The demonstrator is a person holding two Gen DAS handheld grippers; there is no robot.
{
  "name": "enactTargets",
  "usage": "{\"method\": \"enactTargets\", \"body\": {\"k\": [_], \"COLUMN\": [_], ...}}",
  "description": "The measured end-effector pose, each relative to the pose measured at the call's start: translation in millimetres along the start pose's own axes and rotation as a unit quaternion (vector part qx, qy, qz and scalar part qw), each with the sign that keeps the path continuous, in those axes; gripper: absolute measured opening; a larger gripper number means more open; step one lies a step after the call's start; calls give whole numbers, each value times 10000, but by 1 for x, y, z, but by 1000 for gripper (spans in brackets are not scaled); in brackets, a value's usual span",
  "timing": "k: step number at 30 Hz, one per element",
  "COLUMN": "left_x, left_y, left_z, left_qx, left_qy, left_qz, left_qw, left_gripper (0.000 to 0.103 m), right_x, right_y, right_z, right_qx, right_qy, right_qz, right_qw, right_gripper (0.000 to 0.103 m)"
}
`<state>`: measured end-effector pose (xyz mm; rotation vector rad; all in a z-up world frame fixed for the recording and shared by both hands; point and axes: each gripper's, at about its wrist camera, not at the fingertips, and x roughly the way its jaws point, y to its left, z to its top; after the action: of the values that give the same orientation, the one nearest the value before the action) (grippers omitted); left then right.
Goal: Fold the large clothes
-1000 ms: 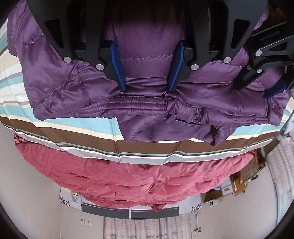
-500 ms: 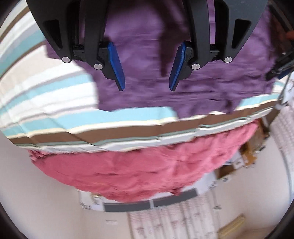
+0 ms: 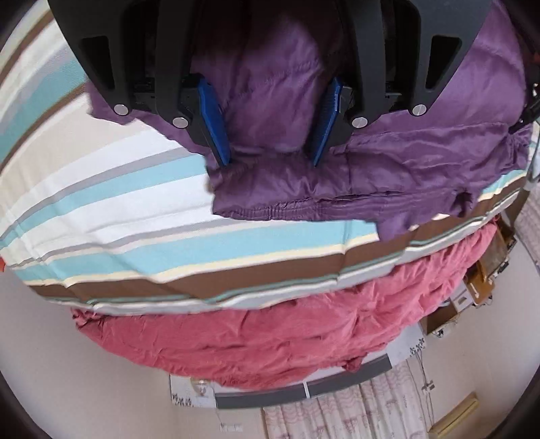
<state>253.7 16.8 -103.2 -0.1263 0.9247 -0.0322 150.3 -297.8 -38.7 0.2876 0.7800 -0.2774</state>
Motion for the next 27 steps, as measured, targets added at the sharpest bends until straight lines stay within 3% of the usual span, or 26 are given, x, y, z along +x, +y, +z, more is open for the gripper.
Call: {"method": "enactTargets", "body": {"k": [6,10,13,15,16,19,20,21,27], "left_x": [-60,-71,-71,-72,-71,-69,-68,-67,-68], "left_y": [45,82,101,106,106,97,91,88,78], "left_z": [-41,-75,-94,-104,-106,-111,-112,-113,-117], "left_qx": [-442,-910,-1233,-1397,-1417,-1306,-1212,-1176,-1046], "left_qy": [-483,-279,-99,-45,-35,-14,-13,18,-33], "left_qz": [-88,-134,-498,-802,-921,-1185,-1321,-1396,-1455], "left_qw": [9978,9954,9911,9869,9856,9843,9838,9832,9838], "left_gripper": [101,101,98,91,88,87,86,85,81], "right_x": [-63,-96,-114,-121,-123,-121,-120,-119,-106], "right_y": [20,52,70,80,83,91,95,97,114], "right_z": [-27,-61,-85,-97,-101,-105,-105,-105,-106], "right_qx": [-61,-654,-926,-1113,-1145,-1220,-1228,-1242,-1484], "right_qy": [-128,-147,-176,-142,-105,25,41,54,213], "right_qz": [820,1140,1290,1336,1398,1477,1517,1547,1506], "right_qw": [9965,9912,9872,9847,9835,9815,9808,9801,9771], "right_gripper": [50,50,37,33,26,24,16,16,16]}}
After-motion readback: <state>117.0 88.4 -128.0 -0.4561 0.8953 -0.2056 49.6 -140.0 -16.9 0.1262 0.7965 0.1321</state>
